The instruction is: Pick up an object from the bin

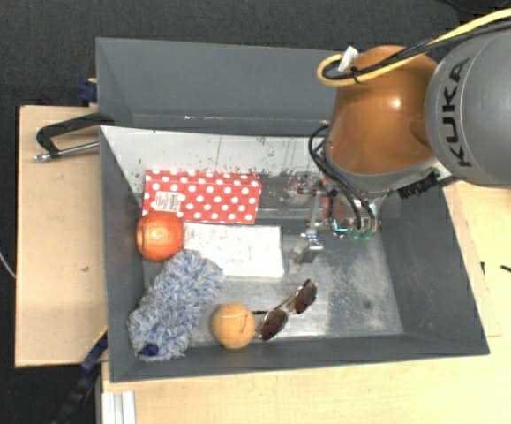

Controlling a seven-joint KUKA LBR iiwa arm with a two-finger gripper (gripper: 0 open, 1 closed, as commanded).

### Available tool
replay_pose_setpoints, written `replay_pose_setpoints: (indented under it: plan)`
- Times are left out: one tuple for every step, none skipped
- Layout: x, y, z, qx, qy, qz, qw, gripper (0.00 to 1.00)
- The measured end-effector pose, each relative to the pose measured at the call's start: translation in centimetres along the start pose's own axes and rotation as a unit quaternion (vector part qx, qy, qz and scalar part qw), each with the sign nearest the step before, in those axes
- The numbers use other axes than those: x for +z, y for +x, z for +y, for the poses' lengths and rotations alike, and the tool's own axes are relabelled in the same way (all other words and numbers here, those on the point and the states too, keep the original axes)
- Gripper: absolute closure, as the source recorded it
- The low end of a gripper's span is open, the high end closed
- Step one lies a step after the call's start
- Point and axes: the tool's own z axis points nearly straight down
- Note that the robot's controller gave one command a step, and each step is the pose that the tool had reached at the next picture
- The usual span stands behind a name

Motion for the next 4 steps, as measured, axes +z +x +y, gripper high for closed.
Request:
replay_pose_setpoints:
  plan:
    - [7.1, 1.6, -0.7, -0.157, 0.001, -0.0020, 0.9875, 0.00]
    - [12.6, 1.8, 0.2, -0.266, 0.000, -0.0070, 0.9639, 1.00]
    - [12.7, 1.9, 0.1, -0.265, 0.001, -0.0055, 0.9641, 0.00]
    - [12.7, 1.9, 0.1, -0.265, 0.001, -0.0056, 0.9642, 0.00]
